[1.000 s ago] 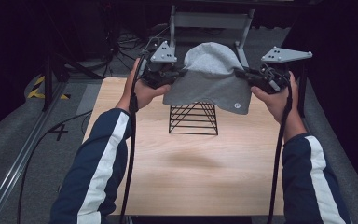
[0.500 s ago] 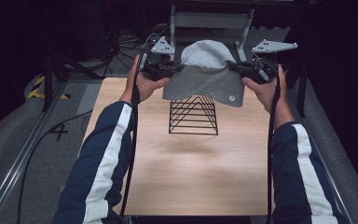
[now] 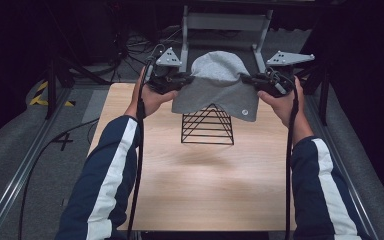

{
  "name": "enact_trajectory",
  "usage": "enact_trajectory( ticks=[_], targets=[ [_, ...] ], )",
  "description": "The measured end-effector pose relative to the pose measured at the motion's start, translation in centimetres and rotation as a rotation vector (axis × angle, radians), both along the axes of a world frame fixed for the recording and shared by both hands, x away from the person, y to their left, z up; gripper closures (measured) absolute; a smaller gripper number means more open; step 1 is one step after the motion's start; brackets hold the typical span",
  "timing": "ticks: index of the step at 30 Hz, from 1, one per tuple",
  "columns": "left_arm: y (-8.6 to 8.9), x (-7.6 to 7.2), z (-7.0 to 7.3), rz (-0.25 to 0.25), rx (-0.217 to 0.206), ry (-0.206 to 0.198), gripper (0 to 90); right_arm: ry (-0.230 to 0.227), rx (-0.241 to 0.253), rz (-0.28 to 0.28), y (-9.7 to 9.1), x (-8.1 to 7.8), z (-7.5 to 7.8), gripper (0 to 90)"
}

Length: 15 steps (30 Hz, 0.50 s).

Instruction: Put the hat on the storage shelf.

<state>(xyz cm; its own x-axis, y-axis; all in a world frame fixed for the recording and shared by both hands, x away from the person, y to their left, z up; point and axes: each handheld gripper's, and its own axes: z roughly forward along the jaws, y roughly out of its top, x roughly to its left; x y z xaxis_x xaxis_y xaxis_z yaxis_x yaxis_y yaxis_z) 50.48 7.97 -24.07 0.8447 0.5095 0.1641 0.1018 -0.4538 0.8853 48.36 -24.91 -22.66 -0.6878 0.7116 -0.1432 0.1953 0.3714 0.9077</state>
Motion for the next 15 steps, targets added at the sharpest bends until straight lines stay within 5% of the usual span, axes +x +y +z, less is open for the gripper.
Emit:
enact_trajectory(
  ticks=[9,15],
  targets=[
    [0.5,-1.3,0.3,-0.015,-0.007,-0.01,82.3,-0.026,-0.019,0.018,0.5,-1.3,0.6,84.0],
    [0.5,-1.6,-1.0,-0.017,0.003,0.002,82.2,-0.014,-0.036,0.024,0.6,-1.6,0.0,83.9]
  ],
)
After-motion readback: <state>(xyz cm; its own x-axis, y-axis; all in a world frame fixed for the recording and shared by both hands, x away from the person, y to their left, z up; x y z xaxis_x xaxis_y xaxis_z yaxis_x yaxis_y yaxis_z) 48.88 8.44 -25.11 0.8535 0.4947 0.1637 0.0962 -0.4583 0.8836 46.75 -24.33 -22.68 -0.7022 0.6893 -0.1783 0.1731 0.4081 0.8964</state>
